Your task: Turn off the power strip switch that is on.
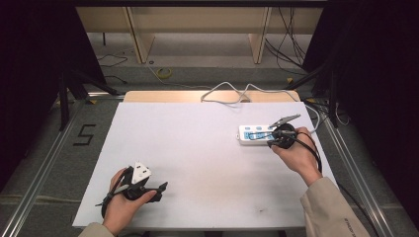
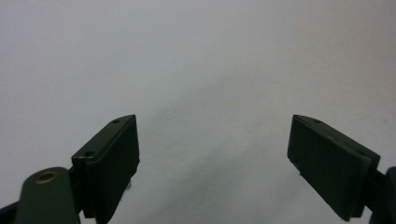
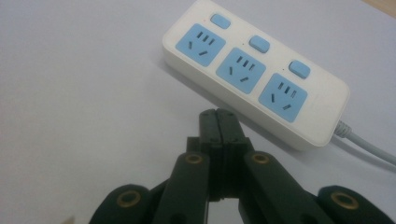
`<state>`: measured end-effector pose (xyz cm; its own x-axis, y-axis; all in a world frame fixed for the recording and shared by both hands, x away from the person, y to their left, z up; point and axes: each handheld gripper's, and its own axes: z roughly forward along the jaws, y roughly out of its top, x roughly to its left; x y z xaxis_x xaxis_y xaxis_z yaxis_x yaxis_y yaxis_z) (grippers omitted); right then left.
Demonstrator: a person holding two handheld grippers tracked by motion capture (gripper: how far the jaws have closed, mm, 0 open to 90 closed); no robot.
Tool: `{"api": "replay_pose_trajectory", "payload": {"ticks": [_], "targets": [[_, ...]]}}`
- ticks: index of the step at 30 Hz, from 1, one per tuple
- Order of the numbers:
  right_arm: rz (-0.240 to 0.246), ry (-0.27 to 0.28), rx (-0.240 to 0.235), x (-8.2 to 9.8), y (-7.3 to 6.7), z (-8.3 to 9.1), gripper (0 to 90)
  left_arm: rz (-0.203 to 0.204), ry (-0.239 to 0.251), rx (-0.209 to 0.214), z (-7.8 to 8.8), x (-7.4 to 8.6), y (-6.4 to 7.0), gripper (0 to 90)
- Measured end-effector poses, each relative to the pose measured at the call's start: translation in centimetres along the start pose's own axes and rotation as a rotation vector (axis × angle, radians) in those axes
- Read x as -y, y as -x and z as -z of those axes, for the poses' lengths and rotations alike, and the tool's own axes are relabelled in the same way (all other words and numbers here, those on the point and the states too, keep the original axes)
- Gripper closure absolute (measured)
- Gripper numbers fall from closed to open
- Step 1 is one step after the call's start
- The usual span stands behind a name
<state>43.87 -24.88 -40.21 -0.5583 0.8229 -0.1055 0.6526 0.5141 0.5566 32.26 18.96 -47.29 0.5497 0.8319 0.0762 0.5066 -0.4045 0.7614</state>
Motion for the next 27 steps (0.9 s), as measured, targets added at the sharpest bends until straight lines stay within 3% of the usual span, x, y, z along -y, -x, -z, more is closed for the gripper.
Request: {"api": "replay_pose_trajectory", "payload": {"ticks": [27], "targets": [[-0.008,-0.019,-0.004,-2.0,0.7,-1.1,90.0,-0.001,0.003,-0.001,0.0,0.0,0.0,16.4]]}}
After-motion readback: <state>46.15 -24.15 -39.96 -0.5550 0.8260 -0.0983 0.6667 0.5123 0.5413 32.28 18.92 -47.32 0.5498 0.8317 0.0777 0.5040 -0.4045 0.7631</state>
